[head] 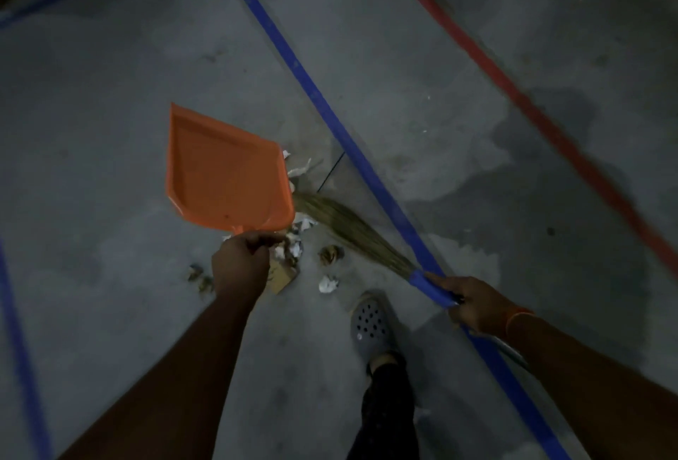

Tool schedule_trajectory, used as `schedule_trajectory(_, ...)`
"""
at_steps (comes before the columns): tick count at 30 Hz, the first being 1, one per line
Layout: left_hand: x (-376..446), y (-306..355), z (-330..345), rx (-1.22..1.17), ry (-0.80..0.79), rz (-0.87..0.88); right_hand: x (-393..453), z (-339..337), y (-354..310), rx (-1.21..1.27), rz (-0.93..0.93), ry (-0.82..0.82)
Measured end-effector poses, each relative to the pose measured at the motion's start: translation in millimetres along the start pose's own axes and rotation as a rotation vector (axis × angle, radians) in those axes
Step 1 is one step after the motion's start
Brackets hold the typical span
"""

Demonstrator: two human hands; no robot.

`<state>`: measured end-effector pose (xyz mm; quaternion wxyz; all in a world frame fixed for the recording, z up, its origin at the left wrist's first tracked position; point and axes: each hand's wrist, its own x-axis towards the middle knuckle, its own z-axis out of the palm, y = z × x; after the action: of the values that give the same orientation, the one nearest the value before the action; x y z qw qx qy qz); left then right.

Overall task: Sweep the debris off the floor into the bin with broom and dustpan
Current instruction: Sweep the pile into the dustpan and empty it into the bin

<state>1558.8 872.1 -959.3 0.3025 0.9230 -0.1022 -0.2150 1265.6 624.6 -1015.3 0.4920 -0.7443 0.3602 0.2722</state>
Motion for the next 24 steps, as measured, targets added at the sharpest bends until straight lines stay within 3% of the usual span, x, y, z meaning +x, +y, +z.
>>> schedule_trajectory(6,-51,-43,-46,0.041,-0.022,-0.012,-60,40,5,0.114,-0.109,0.116)
schedule_trajectory(10,-50,-62,-78,0.031,-0.017,-0.048,-63,47,-31,0.146,-0.088,0.229)
schedule_trajectory(18,32,-102,-110,-0.007,-0.143,-0.033,40,56,-141,0.107,0.008,0.317)
schedule_trajectory(24,106,-133,-120,-0.012,-0.313,0.083,104,115,-194,0.054,0.116,0.286)
